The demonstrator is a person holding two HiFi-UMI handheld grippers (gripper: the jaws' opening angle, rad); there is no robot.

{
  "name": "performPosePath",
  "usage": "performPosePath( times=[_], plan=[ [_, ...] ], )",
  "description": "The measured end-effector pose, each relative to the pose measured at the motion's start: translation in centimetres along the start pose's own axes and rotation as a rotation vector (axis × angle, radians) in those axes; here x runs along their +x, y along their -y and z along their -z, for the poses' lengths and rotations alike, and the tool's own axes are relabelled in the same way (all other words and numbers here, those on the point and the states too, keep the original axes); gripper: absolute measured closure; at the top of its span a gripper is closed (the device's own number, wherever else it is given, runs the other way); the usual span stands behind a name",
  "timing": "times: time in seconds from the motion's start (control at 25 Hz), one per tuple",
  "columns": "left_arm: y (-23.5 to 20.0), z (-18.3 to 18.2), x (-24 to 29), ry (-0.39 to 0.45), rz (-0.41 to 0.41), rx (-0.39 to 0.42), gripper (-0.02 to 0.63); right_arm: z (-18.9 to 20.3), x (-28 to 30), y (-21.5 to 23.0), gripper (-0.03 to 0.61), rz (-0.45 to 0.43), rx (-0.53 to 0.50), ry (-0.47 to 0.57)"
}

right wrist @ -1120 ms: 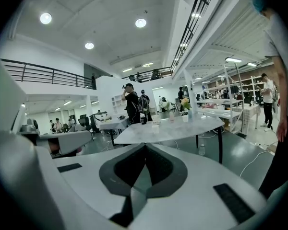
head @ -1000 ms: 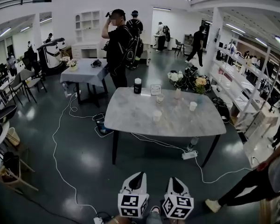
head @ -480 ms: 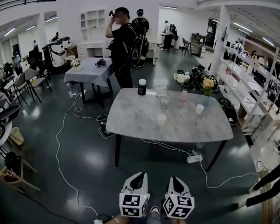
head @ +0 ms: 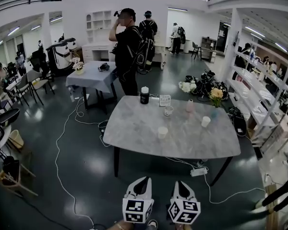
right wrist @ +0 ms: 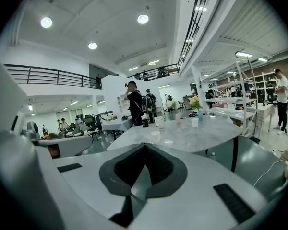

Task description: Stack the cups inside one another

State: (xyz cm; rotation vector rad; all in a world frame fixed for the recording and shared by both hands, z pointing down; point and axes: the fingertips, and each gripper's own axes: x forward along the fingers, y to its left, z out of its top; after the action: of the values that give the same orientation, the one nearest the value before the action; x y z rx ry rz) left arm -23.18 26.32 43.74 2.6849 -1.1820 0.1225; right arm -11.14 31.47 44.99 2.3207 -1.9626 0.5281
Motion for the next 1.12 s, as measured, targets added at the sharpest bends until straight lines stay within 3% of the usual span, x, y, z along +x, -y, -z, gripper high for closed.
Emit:
performPosePath(
  times=[0.6,1.12],
  plan=[
    [2.0,-0.6,8.3,-0.039,-0.072,0.039,0.618,-2.6,6.5,6.9,0.572,-0.069,0.033,-0.026],
    [3.6,0.7,13.9,-0.07,-0.072,0.043,0.618,-2.3,10.0,12.6,0.572,-0.043,0.056,-0.06]
  ],
)
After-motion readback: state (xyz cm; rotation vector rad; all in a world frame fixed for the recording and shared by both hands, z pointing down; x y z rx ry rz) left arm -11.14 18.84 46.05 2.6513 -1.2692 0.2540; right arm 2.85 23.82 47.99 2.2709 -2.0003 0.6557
